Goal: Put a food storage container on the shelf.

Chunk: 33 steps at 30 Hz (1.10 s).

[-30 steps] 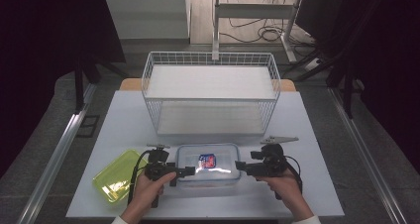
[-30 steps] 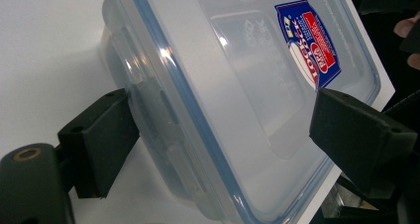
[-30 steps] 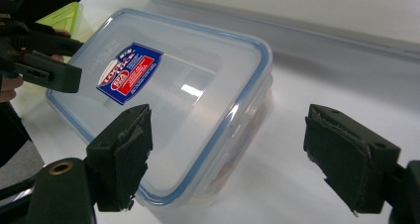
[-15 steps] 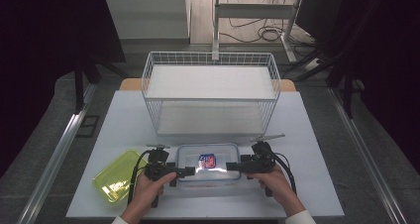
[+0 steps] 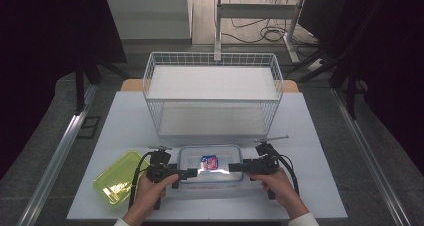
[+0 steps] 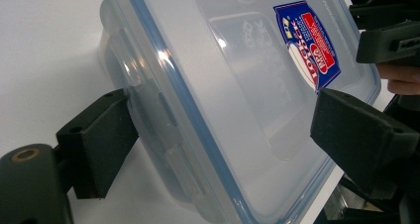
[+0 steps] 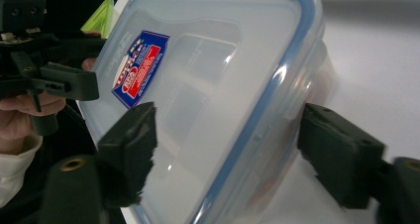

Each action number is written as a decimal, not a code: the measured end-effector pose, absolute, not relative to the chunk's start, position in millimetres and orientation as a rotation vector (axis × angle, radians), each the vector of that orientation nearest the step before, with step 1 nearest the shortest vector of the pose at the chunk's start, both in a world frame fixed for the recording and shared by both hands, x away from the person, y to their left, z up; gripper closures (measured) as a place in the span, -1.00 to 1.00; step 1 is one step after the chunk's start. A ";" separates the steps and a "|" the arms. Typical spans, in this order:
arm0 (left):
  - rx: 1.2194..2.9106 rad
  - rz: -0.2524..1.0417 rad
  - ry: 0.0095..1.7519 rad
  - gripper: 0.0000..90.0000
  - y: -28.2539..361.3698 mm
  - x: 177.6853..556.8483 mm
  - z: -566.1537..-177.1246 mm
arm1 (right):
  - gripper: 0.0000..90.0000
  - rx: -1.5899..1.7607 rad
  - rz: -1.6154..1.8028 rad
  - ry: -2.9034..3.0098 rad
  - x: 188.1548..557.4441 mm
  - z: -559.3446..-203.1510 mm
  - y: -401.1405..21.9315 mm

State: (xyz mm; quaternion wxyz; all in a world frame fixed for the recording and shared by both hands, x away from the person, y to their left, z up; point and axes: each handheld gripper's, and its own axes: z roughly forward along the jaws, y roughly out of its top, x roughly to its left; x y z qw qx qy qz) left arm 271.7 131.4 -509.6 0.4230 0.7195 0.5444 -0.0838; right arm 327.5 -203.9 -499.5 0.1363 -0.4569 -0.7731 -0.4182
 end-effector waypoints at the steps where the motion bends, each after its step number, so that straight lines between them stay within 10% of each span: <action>1: 1.811 -0.199 1.357 -0.75 131.0 270.7 -508.7 | -0.32 -1.322 -1.214 -2.235 327.0 -498.9 -205.5; 33: 1.835 -0.135 1.152 -0.09 154.6 238.7 -499.6 | 0.12 -1.227 -1.393 -2.286 289.0 -487.9 -223.3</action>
